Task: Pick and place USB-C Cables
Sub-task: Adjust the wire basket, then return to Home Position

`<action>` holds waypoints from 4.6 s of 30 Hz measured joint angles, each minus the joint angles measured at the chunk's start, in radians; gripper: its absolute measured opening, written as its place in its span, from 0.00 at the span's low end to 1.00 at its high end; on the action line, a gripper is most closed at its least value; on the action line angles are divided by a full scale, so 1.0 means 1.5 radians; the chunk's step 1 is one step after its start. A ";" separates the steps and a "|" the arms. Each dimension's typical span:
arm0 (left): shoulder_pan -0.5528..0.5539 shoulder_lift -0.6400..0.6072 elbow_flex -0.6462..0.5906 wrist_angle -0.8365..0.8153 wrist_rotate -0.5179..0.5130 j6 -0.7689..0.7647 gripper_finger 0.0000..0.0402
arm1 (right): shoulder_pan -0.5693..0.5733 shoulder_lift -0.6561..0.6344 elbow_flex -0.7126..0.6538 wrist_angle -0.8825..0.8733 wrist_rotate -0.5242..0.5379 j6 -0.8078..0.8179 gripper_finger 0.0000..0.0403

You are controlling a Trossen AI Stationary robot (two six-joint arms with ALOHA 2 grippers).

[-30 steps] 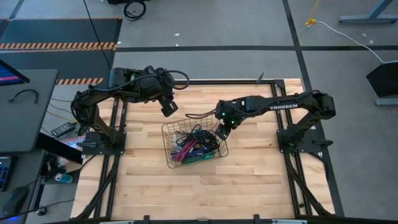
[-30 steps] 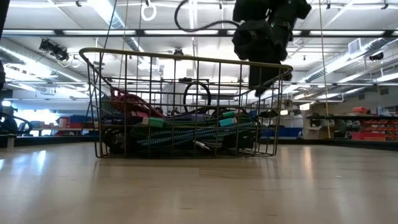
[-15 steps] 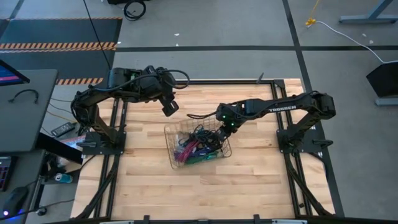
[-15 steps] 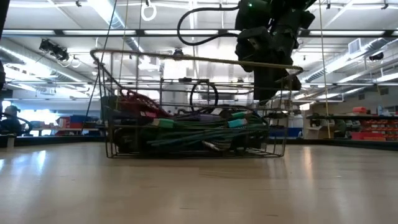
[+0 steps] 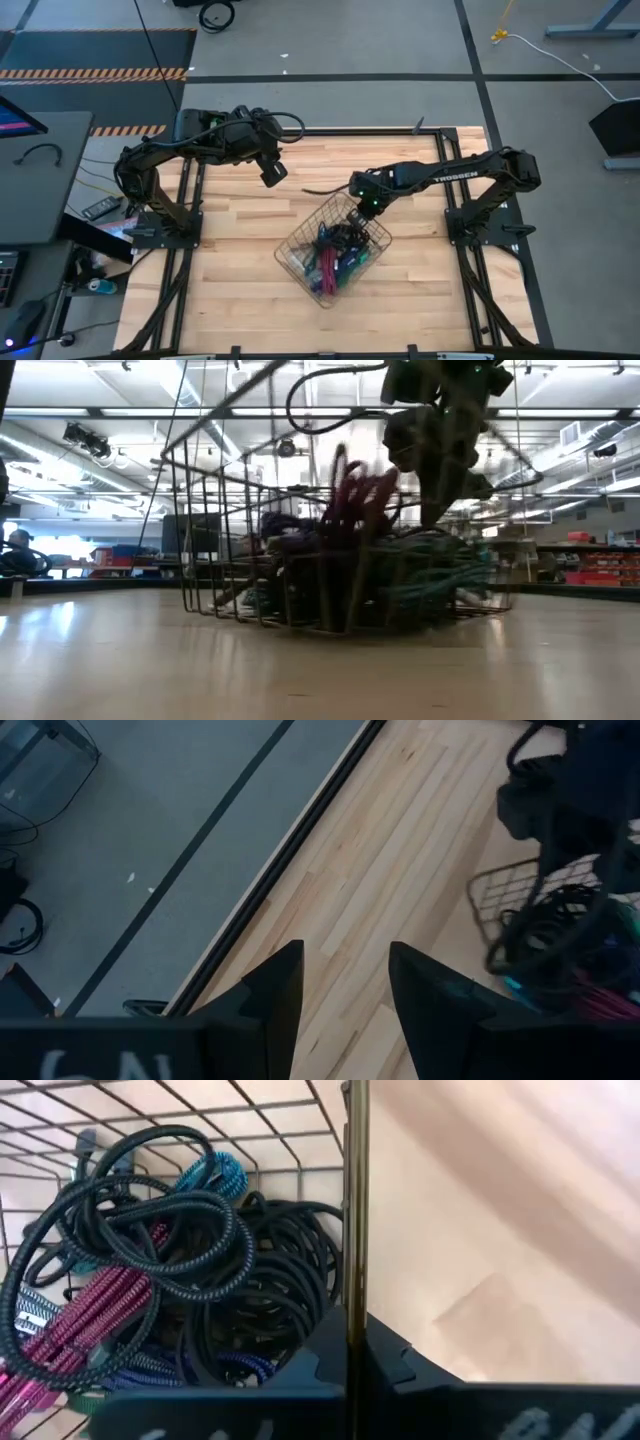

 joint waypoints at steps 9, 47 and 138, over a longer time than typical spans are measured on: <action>0.000 0.000 0.000 -0.006 0.000 0.000 0.39 | -0.098 0.000 0.000 0.005 0.050 -0.014 0.01; 0.000 0.000 0.000 -0.005 0.000 0.033 0.39 | -0.089 -0.095 -0.002 0.071 0.087 0.067 0.20; -0.005 0.000 0.000 -0.022 -0.011 -0.003 0.39 | -0.266 -0.191 0.463 -0.375 0.069 -0.518 0.00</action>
